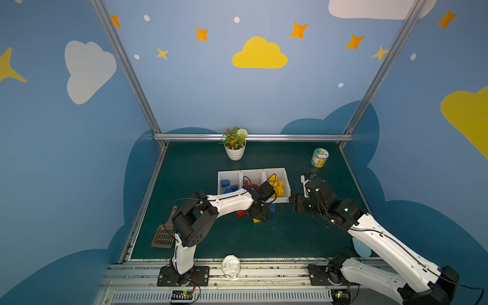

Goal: Sort the legos into containers by color
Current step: 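Grasp the yellow brick near the tray with the left gripper while the right withdraws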

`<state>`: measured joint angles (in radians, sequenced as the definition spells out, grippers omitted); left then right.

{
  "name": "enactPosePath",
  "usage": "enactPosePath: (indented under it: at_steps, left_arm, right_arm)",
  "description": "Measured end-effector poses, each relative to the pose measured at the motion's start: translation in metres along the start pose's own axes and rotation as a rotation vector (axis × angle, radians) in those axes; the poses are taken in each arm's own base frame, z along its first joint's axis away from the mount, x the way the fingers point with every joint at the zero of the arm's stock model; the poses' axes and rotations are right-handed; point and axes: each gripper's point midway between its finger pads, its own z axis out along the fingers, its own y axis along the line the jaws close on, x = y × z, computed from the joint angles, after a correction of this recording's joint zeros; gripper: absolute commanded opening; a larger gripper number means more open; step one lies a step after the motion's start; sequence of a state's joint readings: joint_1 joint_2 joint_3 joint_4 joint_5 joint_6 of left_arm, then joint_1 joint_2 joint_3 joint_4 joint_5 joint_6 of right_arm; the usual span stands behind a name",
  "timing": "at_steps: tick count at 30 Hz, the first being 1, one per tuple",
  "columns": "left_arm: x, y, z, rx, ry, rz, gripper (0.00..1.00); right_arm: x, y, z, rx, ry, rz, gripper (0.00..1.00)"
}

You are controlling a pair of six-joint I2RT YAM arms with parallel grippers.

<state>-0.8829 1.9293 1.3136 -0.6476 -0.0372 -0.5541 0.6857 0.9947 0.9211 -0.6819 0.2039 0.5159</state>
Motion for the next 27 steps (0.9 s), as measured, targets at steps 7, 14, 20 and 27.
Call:
enactPosePath:
  at_steps: [7, 14, 20, 27]
  left_arm:
    - [0.007, -0.004, 0.002, -0.023, 0.009, 0.057, 0.50]
    - [0.008, -0.006, 0.001, -0.029, 0.005, 0.091, 0.45]
    - [0.009, -0.008, 0.002, -0.027, 0.005, 0.116, 0.44]
    - [0.011, -0.013, 0.001, -0.011, 0.012, 0.147, 0.58]
  right_arm:
    - [0.004, -0.002, 0.000, 0.000, 0.007, 0.005, 0.69]
    - [0.004, -0.003, -0.001, -0.002, 0.004, 0.009, 0.69]
    - [0.006, -0.006, -0.005, -0.003, -0.006, 0.023, 0.68]
    - [0.011, -0.011, -0.007, 0.005, -0.001, 0.035, 0.68]
